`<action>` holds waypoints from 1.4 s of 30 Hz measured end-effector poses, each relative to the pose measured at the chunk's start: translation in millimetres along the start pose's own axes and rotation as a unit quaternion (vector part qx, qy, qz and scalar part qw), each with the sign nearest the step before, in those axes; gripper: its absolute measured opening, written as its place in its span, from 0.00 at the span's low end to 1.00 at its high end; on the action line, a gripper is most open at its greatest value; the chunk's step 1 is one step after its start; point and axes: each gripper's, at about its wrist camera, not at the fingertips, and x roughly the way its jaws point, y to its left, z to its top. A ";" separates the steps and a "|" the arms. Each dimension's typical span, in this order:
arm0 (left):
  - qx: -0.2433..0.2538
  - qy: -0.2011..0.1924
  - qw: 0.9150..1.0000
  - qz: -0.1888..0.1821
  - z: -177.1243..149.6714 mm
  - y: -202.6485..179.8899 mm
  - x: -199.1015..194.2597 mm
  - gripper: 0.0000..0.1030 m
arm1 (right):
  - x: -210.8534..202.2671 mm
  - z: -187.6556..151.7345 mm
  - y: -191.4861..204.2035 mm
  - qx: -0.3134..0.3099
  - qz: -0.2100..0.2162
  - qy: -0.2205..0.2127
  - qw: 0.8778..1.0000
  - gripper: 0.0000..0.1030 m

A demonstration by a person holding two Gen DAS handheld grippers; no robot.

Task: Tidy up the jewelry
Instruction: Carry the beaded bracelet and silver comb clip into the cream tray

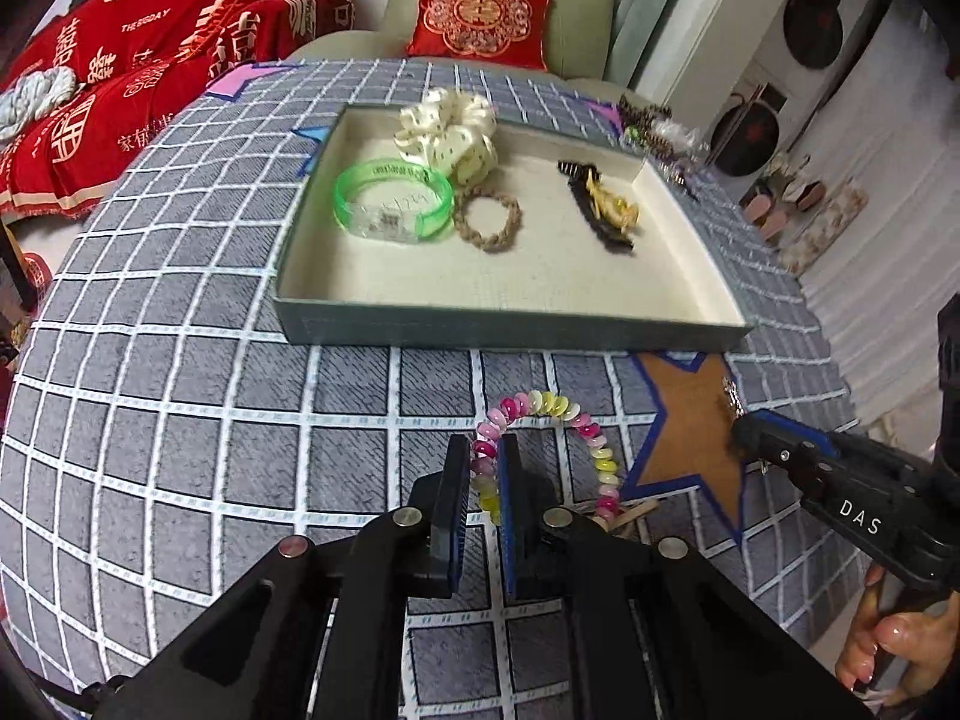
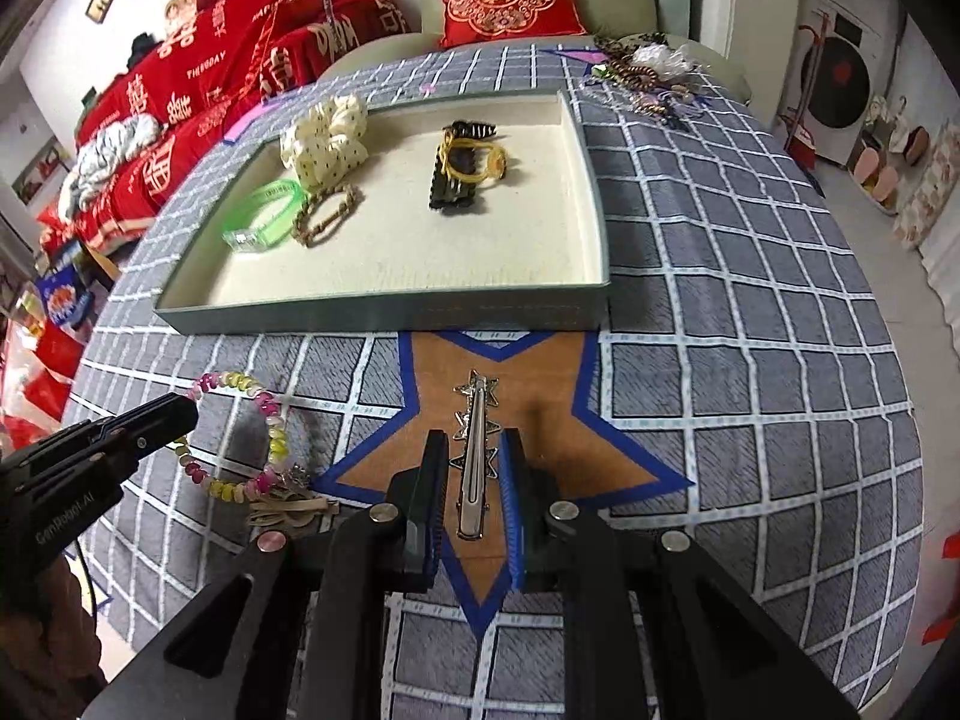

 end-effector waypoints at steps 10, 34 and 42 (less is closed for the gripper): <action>0.000 -0.043 0.999 -0.023 13.7 3.5 -40.7 0.17 | -30.5 5.2 5.6 0.003 0.015 -0.022 1.000 0.18; 0.016 -0.043 0.999 -0.004 97.4 -1.7 -1.5 0.17 | -6.4 98.9 25.0 -0.024 0.036 -0.041 0.998 0.18; 0.025 -0.011 0.999 0.019 114.4 -3.9 49.1 0.16 | 43.0 118.9 14.8 -0.017 0.032 -0.015 0.999 0.17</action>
